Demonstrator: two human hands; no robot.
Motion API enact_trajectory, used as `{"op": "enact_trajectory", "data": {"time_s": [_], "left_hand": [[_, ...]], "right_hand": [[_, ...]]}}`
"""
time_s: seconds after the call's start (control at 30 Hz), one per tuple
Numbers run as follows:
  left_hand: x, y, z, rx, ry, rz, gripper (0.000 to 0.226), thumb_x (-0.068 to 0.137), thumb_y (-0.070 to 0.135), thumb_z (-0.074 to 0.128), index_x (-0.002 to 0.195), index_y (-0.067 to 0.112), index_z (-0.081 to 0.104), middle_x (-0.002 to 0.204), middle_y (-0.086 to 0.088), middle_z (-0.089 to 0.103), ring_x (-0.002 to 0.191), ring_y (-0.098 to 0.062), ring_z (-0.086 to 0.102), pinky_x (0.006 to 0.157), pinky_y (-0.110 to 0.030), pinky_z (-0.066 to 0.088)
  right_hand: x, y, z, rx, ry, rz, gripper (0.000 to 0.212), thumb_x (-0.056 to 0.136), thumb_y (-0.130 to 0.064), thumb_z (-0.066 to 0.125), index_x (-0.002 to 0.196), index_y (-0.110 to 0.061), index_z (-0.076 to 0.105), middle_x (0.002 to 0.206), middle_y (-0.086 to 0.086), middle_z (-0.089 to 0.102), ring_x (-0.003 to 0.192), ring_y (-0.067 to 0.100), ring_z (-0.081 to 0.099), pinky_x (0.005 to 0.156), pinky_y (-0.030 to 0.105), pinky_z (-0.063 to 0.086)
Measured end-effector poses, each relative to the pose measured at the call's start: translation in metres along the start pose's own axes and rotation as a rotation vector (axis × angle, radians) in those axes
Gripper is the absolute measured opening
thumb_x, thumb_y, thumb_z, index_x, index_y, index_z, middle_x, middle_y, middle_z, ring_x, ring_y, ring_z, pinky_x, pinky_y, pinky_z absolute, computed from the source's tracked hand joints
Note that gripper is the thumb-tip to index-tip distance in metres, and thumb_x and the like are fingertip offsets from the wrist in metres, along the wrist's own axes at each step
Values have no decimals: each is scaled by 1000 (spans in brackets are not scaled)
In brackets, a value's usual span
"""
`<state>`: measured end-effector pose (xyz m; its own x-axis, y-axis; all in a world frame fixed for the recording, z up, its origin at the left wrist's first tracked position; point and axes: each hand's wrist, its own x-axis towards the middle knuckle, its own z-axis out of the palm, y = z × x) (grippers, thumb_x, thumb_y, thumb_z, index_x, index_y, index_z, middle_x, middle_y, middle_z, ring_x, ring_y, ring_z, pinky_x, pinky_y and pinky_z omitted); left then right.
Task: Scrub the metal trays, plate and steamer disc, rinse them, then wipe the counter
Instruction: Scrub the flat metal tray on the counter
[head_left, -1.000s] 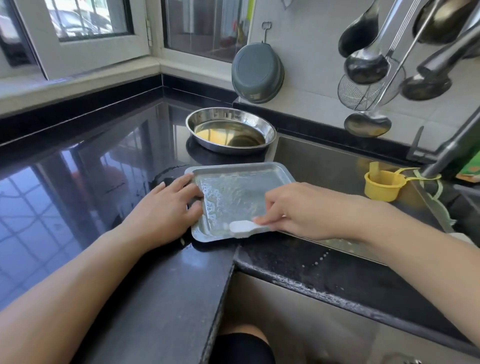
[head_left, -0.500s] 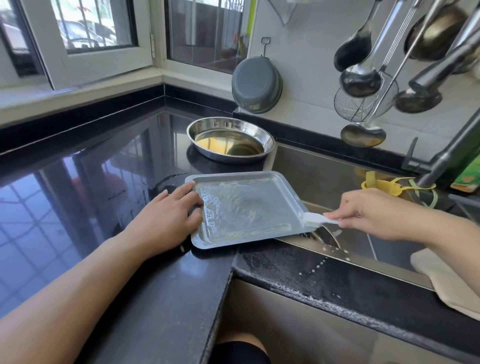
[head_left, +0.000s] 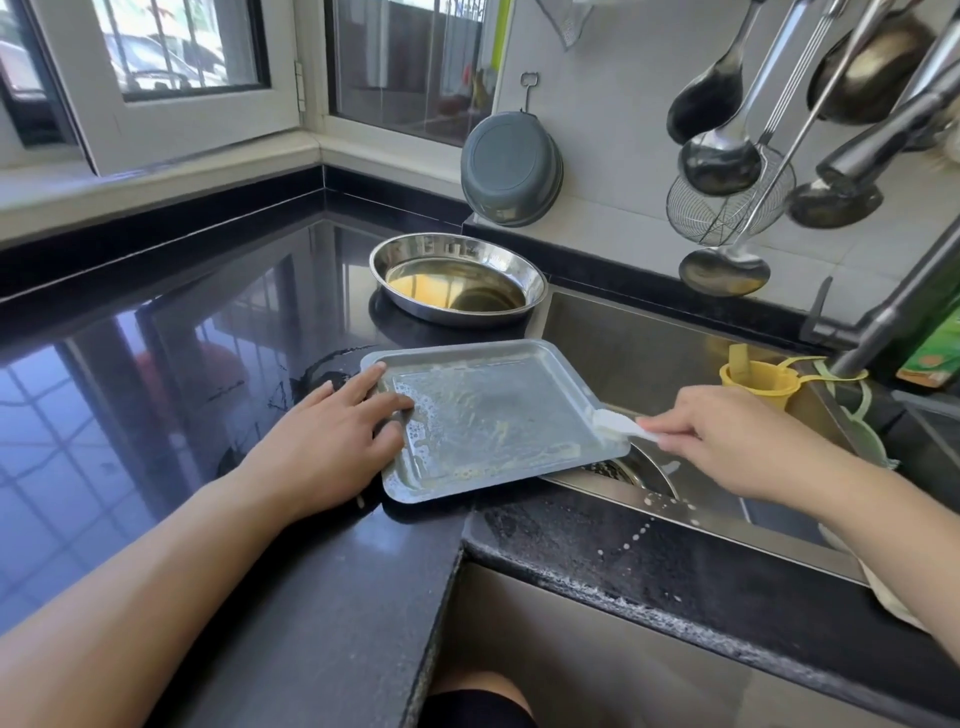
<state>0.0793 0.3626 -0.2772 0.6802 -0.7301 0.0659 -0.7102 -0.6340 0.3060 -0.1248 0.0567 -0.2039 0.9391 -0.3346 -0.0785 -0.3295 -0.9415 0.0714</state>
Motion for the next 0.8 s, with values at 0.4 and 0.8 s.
{"op": "enact_trajectory", "data": {"time_s": [0.4, 0.8], "left_hand": [[-3, 7, -6, 12, -24, -36, 49, 110, 37, 26, 157, 44, 35, 173, 8, 10, 157, -8, 11, 125, -31, 10], [-2, 4, -4, -16, -28, -47, 49, 109, 40, 26, 156, 47, 36, 174, 7, 7, 156, -10, 16, 126, -32, 9]], "right_hand": [[-29, -24, 21, 29, 92, 216, 31, 105, -36, 48, 128, -38, 68, 84, -12, 48, 94, 22, 58, 67, 33, 38], [-35, -49, 15, 42, 15, 136, 26, 104, -38, 49, 121, -37, 70, 86, -11, 54, 74, 13, 56, 56, 29, 40]]}}
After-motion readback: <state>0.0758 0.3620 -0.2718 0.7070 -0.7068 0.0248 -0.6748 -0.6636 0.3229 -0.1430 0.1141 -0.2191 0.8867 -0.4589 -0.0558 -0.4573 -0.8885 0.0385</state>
